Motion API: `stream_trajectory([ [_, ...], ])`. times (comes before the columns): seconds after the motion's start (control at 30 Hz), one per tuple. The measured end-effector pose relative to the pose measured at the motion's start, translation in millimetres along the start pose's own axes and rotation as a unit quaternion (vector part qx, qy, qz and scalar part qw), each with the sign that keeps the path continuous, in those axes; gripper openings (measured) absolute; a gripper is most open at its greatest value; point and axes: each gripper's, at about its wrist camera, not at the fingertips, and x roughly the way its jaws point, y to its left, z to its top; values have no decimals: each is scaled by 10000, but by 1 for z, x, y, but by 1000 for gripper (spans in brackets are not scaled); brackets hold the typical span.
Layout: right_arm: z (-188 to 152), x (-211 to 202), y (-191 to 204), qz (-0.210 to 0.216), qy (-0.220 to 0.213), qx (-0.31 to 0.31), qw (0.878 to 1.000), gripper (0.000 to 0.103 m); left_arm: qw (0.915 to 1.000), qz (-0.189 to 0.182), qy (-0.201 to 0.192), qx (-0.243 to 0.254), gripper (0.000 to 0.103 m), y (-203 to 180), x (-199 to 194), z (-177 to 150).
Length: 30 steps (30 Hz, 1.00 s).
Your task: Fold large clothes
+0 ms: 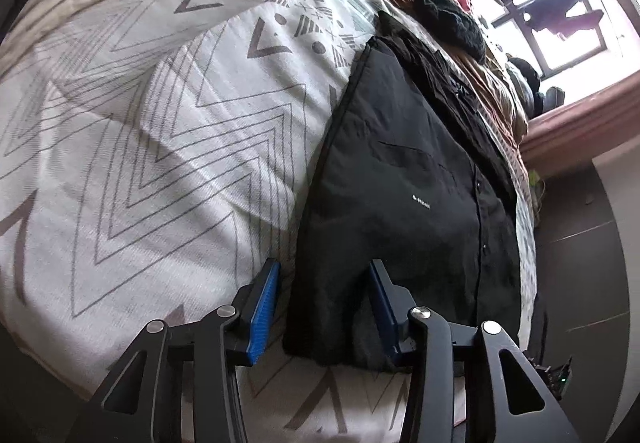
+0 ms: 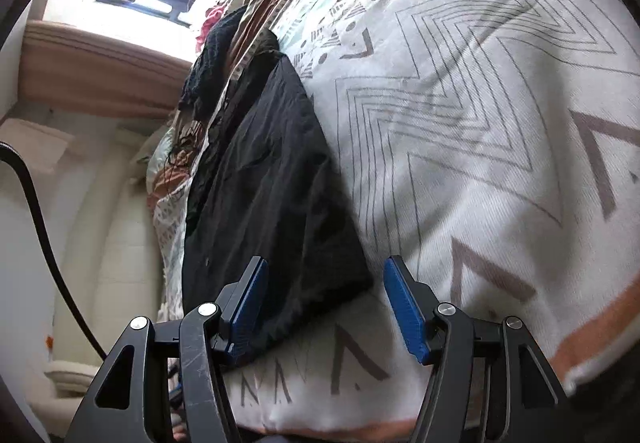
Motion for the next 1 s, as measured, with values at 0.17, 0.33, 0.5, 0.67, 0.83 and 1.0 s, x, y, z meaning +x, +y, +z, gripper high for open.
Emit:
stream_trajectory([
  [0.17, 7, 17, 10, -211, 33, -17, 9998, 53, 9998, -145, -41, -101, 36, 3, -1, -6],
  [0.33, 12, 25, 14, -351, 356, 70, 9987, 16, 9987, -270, -164, -407, 15, 13, -8, -14],
  [0.5, 3, 2, 35, -220, 346, -260, 9988, 12, 9984, -226, -379, -349, 11, 1, -27, -25],
  [0.67, -5, -30, 54, -115, 276, -398, 9988, 12, 9978, -386, -432, -327, 11, -3, -63, -38],
  [0.83, -26, -64, 62, 3, 274, -427, 9987, 12, 9975, -497, -466, -177, 11, -9, -103, -57],
  [1.0, -54, -99, 63, 225, 249, -439, 9985, 12, 9967, -622, -508, -78, 11, -9, -142, -79],
])
